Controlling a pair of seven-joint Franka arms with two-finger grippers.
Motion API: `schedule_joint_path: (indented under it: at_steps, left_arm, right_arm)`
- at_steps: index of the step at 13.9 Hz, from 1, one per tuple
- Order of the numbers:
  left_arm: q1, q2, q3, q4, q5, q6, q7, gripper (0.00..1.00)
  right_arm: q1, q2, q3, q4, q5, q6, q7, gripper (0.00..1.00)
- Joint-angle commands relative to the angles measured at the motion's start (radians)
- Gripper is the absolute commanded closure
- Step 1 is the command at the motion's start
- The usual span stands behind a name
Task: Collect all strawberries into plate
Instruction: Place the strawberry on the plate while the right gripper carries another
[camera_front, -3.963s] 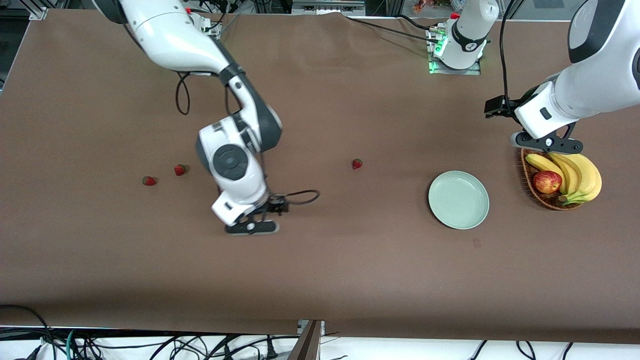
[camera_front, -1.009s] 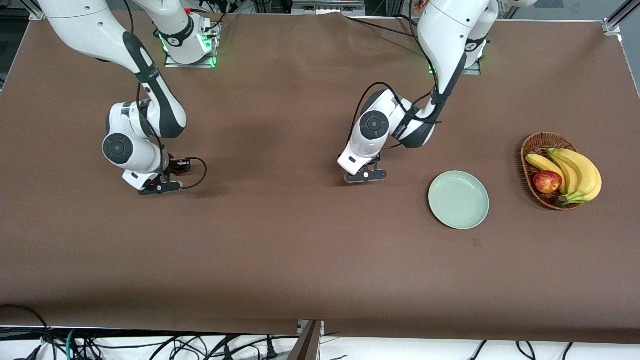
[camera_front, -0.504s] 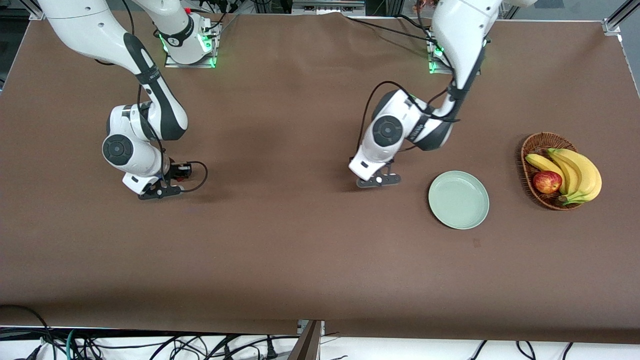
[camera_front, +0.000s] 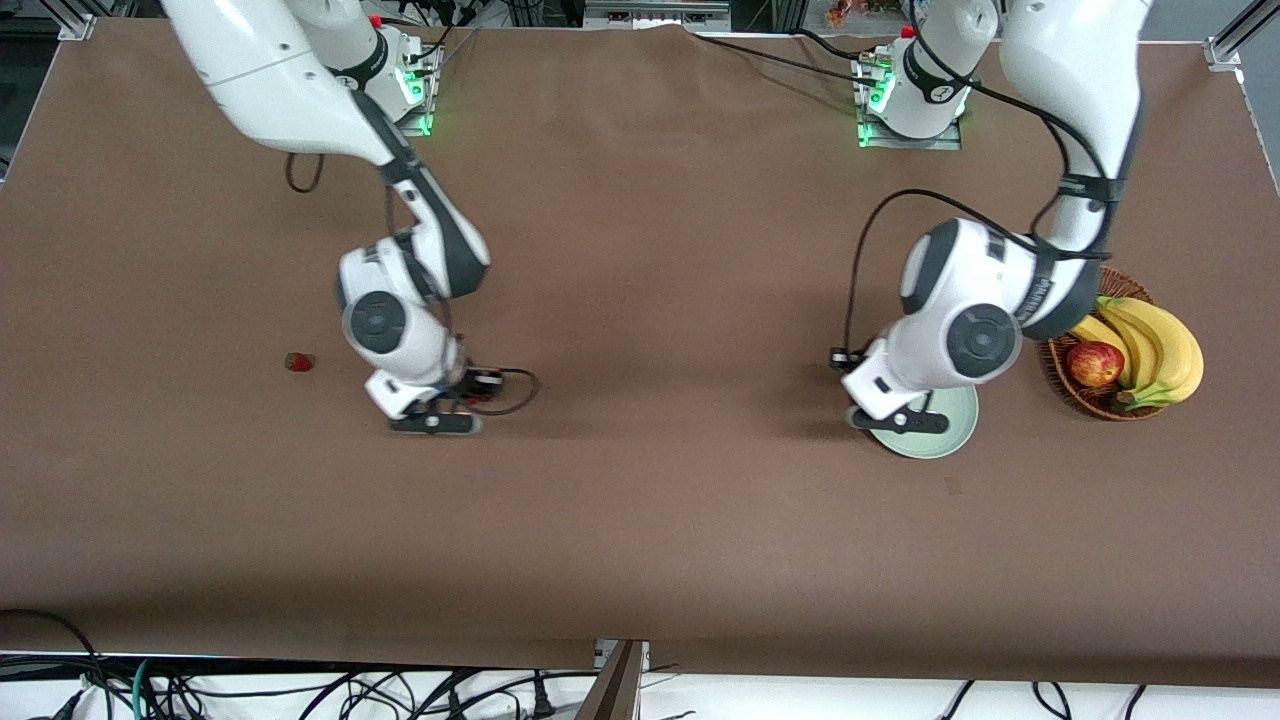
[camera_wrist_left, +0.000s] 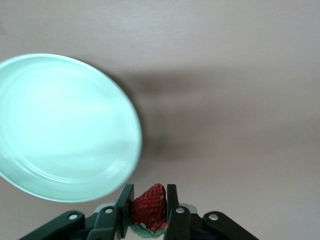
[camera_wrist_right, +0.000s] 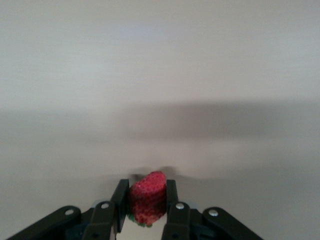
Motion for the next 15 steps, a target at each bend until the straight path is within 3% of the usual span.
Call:
schedule_joint_path:
  at_steps: [1,5,7,10,11,12,13,14,15]
  left_arm:
    - [0.023,0.028,-0.011,0.012,0.132,-0.017,0.093,0.80]
    - [0.074,0.060,-0.011,0.004,0.176,0.036,0.263,0.80]
    - [0.077,0.096,-0.011,-0.004,0.179,0.093,0.288,0.68]
    - [0.108,0.124,-0.011,-0.063,0.179,0.223,0.375,0.69]
    - [0.112,0.124,-0.011,-0.082,0.179,0.245,0.375,0.62]
    - [0.112,0.121,-0.013,-0.082,0.179,0.242,0.372,0.10]
    - [0.112,0.112,-0.013,-0.084,0.179,0.231,0.377,0.00]
    - [0.112,0.104,-0.013,-0.082,0.179,0.202,0.369,0.00]
    - [0.114,0.088,-0.013,-0.082,0.177,0.173,0.363,0.00]
  right_arm:
    - [0.128,0.149,-0.004,0.217,0.003,-0.013,0.211,0.91]
    - [0.264,0.253,-0.004,0.414,0.003,-0.013,0.401,0.91]
    - [0.326,0.301,-0.004,0.486,0.002,-0.005,0.458,0.91]
    - [0.380,0.338,-0.004,0.549,0.000,0.000,0.544,0.90]
    - [0.392,0.341,-0.004,0.552,0.000,0.007,0.550,0.89]
    - [0.401,0.341,-0.004,0.553,0.000,0.020,0.553,0.89]
    - [0.409,0.341,-0.004,0.553,0.000,0.027,0.570,0.82]
    - [0.413,0.339,-0.004,0.553,-0.001,0.040,0.586,0.58]
    - [0.413,0.339,-0.004,0.553,-0.004,0.043,0.598,0.08]
